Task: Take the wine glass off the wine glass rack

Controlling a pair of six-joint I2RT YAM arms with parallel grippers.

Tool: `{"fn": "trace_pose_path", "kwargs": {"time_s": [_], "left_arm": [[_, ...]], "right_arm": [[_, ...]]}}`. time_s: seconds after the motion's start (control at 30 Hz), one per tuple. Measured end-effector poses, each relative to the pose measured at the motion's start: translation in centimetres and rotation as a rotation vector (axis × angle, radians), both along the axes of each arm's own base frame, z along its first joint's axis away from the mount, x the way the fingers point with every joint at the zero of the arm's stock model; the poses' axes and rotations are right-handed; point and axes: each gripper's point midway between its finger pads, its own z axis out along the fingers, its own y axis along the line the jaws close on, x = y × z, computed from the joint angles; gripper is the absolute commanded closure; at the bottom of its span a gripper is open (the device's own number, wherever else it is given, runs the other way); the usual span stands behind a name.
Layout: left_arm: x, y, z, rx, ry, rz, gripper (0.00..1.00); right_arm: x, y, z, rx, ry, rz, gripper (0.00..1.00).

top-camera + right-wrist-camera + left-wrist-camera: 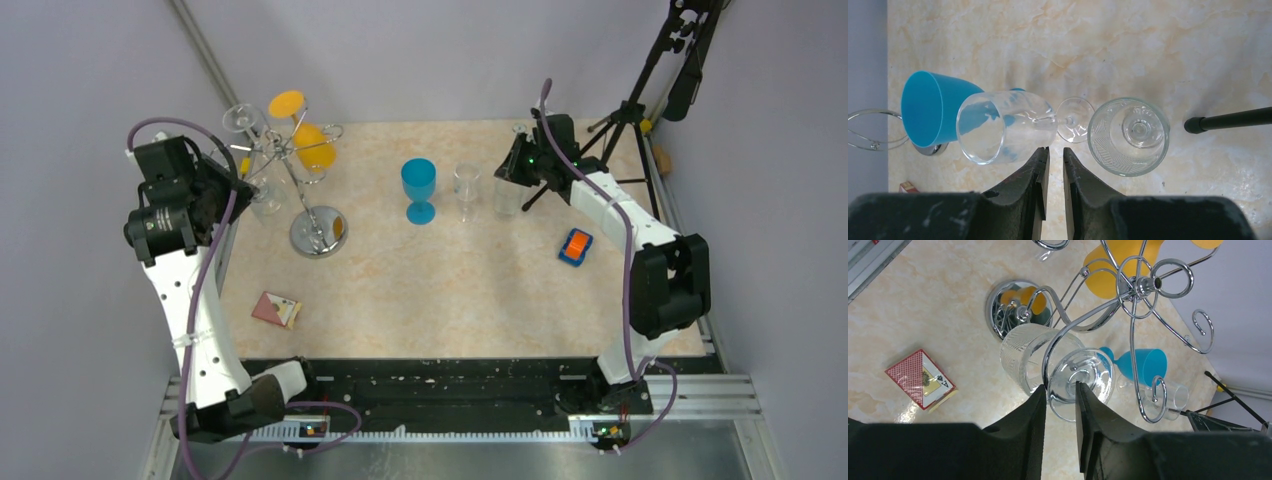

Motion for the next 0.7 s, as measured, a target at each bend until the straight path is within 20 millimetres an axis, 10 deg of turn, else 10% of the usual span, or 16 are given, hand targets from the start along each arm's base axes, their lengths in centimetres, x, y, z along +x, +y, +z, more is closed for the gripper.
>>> {"fn": "trace_pose_path", "kwargs": {"time_s": [0.27,0.7], "left_arm": [[-0.8,-0.2,0.4,0.003,0.026,-0.01,0.69],[-1.4,-0.6,0.9,-0.004,0.041,-0.023,1.0]], "right_arm": [[-0.1,0.0,-0.4,0.003,0.005,-0.003,0.83],[-0.1,-0.1,-0.6,0.005,0.003,-0.01,0.83]]}}
